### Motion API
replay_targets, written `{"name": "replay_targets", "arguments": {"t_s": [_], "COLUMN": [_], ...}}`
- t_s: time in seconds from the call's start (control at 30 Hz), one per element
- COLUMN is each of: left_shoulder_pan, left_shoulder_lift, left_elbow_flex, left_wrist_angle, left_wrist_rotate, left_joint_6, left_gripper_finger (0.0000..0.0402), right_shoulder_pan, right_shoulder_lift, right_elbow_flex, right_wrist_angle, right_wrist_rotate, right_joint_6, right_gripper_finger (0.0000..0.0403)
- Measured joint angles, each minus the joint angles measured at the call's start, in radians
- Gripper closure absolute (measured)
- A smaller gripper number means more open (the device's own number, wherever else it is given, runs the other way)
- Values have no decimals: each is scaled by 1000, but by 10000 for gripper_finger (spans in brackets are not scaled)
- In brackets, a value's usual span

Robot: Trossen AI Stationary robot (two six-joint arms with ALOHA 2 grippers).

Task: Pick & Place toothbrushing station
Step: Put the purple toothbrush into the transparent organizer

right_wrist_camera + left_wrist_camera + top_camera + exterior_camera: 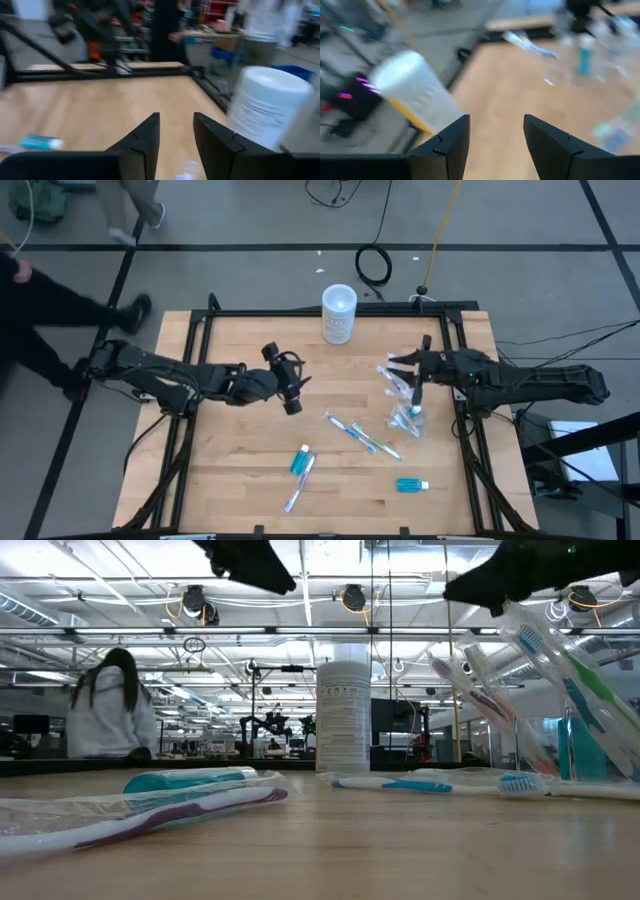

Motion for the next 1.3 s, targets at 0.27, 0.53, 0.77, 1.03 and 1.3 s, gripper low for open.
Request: {"name": "replay_targets", "arguments": {"t_s": [0.27, 0.53, 0.77, 1.03, 1.3], "left_shoulder_pan": [51, 5, -94, -226, -402], "left_shoulder_lift": [64, 184, 301, 363, 378], "left_elbow_flex": [-6, -5, -5, -5, -4], "left_wrist_angle": [-113, -141, -101, -87, -23], "left_wrist_rotate": [474, 725, 795, 847, 720], "left_joint_6": [-148, -338, -367, -630, -951], "left_gripper_finger": [213, 213, 213, 213, 213], "right_shoulder_pan": [3, 3, 3, 3, 5], "right_shoulder_lift": [103, 230, 274, 299, 339], "right_elbow_flex": [0, 1, 0, 0, 0], "right_wrist_angle": [248, 434, 500, 501, 503], "right_wrist_rotate": [-102, -174, -174, -173, -174], "right_joint_6": [-151, -237, -209, -79, 74], "right_gripper_finger": [294, 291, 291, 291, 291]}}
